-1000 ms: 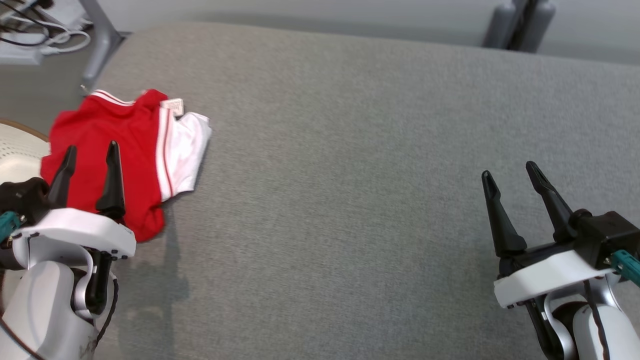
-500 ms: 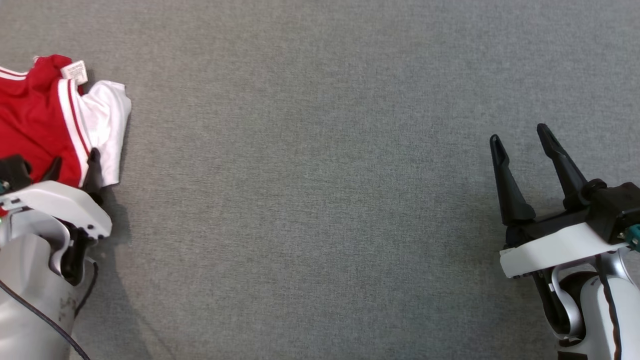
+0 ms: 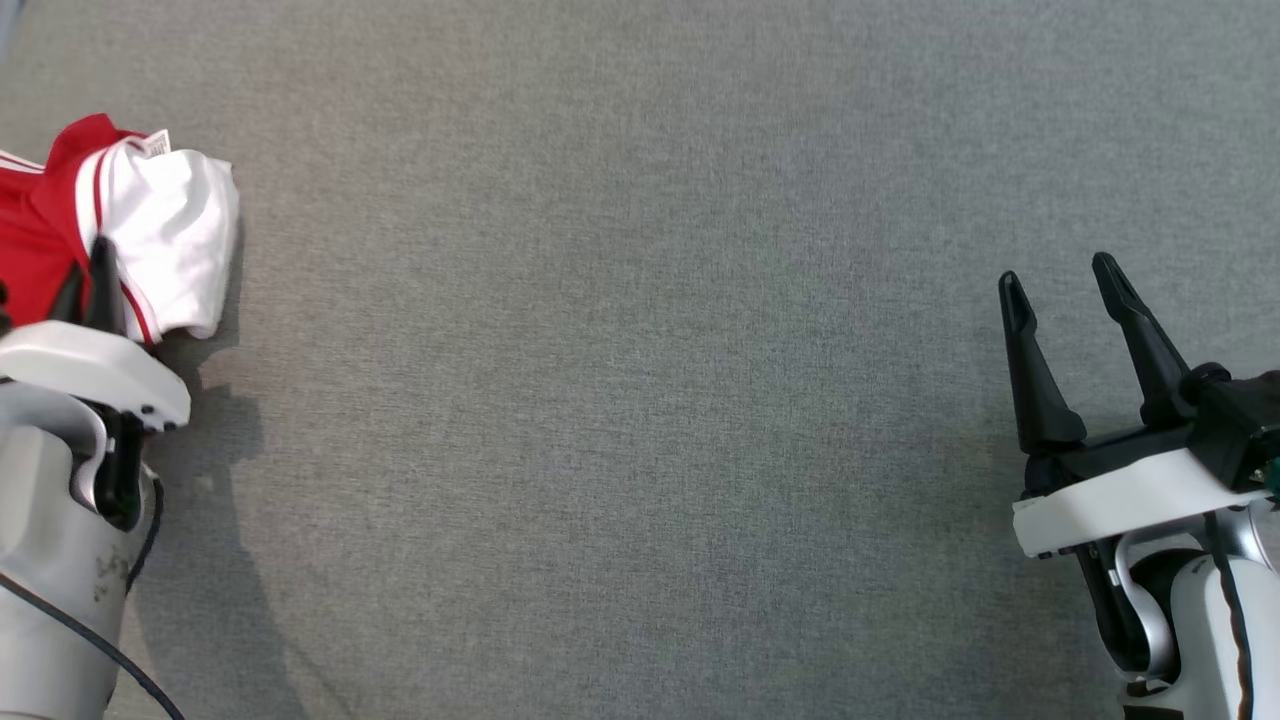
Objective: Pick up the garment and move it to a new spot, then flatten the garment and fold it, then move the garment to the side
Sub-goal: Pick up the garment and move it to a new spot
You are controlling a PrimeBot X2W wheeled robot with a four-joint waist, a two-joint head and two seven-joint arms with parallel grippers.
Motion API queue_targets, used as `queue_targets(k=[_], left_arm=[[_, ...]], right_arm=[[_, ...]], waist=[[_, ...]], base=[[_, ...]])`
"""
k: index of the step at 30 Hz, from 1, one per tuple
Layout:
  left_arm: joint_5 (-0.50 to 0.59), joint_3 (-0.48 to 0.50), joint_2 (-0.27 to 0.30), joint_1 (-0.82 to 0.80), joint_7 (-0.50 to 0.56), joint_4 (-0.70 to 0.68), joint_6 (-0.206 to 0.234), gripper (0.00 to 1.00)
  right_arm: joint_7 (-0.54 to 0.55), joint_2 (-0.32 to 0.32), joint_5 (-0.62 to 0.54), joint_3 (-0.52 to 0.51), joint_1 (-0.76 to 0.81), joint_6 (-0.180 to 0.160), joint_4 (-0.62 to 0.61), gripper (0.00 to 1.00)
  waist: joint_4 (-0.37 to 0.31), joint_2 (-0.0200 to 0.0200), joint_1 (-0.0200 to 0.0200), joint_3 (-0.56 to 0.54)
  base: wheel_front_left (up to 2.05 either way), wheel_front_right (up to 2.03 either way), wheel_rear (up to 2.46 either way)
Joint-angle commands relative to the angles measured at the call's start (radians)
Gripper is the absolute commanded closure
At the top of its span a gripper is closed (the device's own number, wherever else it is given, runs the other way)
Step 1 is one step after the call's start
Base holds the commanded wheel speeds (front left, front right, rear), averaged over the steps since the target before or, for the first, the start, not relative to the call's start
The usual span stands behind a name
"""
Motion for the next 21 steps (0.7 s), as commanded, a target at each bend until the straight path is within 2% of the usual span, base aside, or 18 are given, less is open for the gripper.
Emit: queue_targets(k=[1,7,11,21], left_arm=[[0.005,0.009,0.009,-0.012,-0.008,-0.021,0.006,1.0],[0.074,0.088,0.024,0.089,-0.007,-0.316,0.071,1.0],[0.112,0.128,0.013,0.19,-0.007,-0.5,0.111,1.0],[0.154,0.135,-0.002,0.466,0.022,-0.883,0.2,1.0]], right_arm=[[-0.007,-0.003,0.005,-0.006,0.009,0.0,0.002,0.0],[-0.018,0.005,0.015,-0.02,0.041,0.0,0.014,0.0],[-0.022,0.009,0.021,-0.026,0.067,0.0,0.02,0.0],[-0.032,0.014,0.041,-0.038,0.129,0.0,0.015,0.0]], waist=[[0.006,0.0,0.0,-0.027],[0.007,0.0,0.0,-0.108],[-0.002,0.0,0.0,-0.161],[-0.045,0.0,0.0,-0.246]], base=[[0.0,0.0,0.0],[0.0,0.0,0.0],[0.0,0.0,0.0],[0.0,0.0,0.0]])
